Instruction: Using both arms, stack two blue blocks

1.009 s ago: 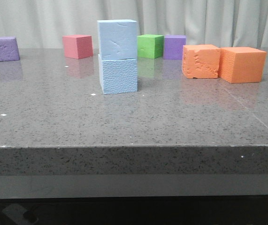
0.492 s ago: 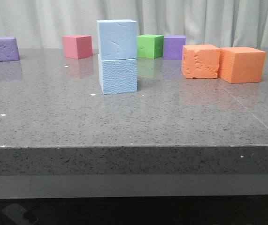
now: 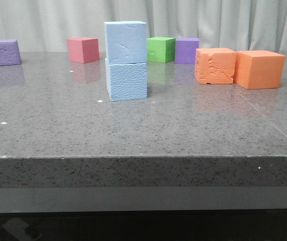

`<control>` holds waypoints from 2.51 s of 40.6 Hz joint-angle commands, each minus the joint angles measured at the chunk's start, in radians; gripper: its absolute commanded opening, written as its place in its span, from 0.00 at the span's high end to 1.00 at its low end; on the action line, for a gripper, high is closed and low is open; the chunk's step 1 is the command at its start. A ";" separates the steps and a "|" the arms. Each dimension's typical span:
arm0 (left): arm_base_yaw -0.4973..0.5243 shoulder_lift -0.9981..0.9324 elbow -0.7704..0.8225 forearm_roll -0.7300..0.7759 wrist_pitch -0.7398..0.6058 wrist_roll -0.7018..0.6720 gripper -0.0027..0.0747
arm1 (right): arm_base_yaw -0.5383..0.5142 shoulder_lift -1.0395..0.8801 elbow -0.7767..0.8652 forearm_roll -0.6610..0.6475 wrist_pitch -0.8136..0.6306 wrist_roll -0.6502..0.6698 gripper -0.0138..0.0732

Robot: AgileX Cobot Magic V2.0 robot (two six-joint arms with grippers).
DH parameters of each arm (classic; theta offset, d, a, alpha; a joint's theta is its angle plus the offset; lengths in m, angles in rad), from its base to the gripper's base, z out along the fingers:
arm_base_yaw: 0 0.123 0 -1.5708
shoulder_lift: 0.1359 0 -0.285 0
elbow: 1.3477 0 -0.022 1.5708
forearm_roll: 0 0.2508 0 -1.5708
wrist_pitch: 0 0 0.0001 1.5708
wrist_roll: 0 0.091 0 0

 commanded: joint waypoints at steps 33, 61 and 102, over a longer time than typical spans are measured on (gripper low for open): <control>-0.007 -0.018 0.002 -0.008 -0.088 0.001 0.99 | -0.325 -0.347 0.297 -0.036 -0.335 -0.006 0.98; -0.007 -0.018 0.002 -0.008 -0.088 0.001 0.99 | -0.463 -0.767 0.841 -0.014 -0.654 -0.006 0.98; -0.007 -0.018 0.002 -0.008 -0.088 0.001 0.99 | -0.464 -0.767 0.841 -0.176 -0.714 0.260 0.98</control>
